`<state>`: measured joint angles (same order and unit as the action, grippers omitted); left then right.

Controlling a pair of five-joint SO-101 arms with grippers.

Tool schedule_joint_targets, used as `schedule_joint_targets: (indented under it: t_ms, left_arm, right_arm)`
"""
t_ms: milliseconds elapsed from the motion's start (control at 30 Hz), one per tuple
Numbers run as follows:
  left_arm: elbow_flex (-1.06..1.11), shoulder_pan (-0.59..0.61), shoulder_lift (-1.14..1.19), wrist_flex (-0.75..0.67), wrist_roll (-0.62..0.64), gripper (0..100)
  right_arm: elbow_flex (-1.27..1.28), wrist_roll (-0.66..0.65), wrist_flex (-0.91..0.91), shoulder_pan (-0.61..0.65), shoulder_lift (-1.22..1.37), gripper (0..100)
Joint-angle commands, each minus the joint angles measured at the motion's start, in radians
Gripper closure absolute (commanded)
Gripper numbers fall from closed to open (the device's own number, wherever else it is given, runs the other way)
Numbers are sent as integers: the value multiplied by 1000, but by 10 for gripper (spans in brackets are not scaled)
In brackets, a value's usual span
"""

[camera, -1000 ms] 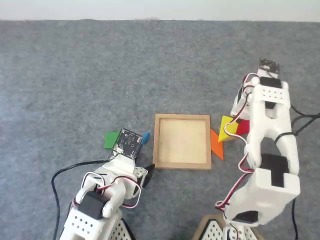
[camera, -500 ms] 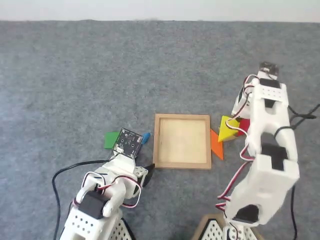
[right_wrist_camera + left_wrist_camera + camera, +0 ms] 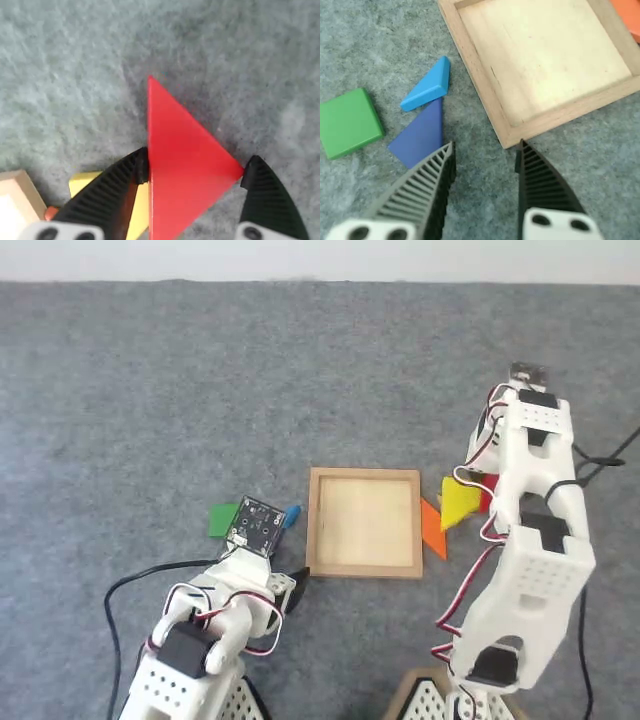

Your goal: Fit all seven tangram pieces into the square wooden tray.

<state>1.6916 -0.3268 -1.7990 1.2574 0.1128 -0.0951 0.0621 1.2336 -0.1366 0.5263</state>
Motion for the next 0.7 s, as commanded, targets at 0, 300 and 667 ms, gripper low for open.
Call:
schedule_joint_targets:
  t_ms: [0,300,667]
  left_arm:
    - [-8,-3,-18,6,-3,804]
    - [-8,-3,-18,6,-3,804]
    - [-8,-3,-18,6,-3,804]
  right_arm:
    - [-48,-12,27,-10,-5,696]
    - [-46,-11,24,4,-8,804]
    - [-49,-11,56,59,-27,851]
